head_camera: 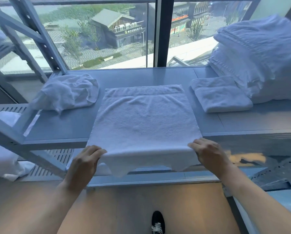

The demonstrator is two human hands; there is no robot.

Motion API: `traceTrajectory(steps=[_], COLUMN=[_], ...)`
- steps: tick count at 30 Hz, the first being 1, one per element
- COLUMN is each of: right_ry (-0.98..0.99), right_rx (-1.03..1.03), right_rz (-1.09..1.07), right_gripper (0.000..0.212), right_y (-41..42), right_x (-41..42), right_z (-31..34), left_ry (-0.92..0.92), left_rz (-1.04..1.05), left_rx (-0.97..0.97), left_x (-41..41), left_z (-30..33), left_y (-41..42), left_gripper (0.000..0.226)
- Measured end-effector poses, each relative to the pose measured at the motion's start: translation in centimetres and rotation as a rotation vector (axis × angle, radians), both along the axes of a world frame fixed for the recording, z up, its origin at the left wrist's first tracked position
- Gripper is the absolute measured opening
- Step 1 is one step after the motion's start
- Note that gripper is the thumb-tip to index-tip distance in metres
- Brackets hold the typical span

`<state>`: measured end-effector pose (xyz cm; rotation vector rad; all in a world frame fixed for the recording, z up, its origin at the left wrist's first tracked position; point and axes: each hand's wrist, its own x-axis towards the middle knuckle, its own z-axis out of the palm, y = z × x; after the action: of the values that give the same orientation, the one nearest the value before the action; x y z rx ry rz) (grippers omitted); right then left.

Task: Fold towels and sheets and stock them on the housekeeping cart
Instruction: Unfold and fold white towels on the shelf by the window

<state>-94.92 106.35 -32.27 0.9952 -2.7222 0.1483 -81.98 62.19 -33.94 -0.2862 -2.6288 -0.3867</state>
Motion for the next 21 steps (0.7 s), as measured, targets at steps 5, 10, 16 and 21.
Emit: traceTrajectory(steps=[5, 10, 16, 21], right_ry=[-0.031, -0.014, -0.042, -0.101], right_rx=[-0.078, -0.142, -0.179, -0.13], right_rz=[-0.021, -0.1, -0.157, -0.262], right_gripper=[0.053, 0.039, 0.012, 0.014], right_y=[-1.3, -1.0, 0.3, 2.4], right_x=[6.2, 12.2, 18.7, 22.5], right_z=[2.0, 3.6, 5.3, 6.9], left_ry=[-0.001, 0.067, 0.099, 0.136], left_rz=[0.036, 0.127, 0.165, 0.107], left_rx=[0.049, 0.075, 0.105, 0.156], left_x=[7.5, 14.2, 19.1, 19.9], left_z=[1.3, 2.5, 3.2, 4.1], left_y=[-1.4, -2.6, -2.0, -0.1], left_gripper=[0.024, 0.017, 0.004, 0.017])
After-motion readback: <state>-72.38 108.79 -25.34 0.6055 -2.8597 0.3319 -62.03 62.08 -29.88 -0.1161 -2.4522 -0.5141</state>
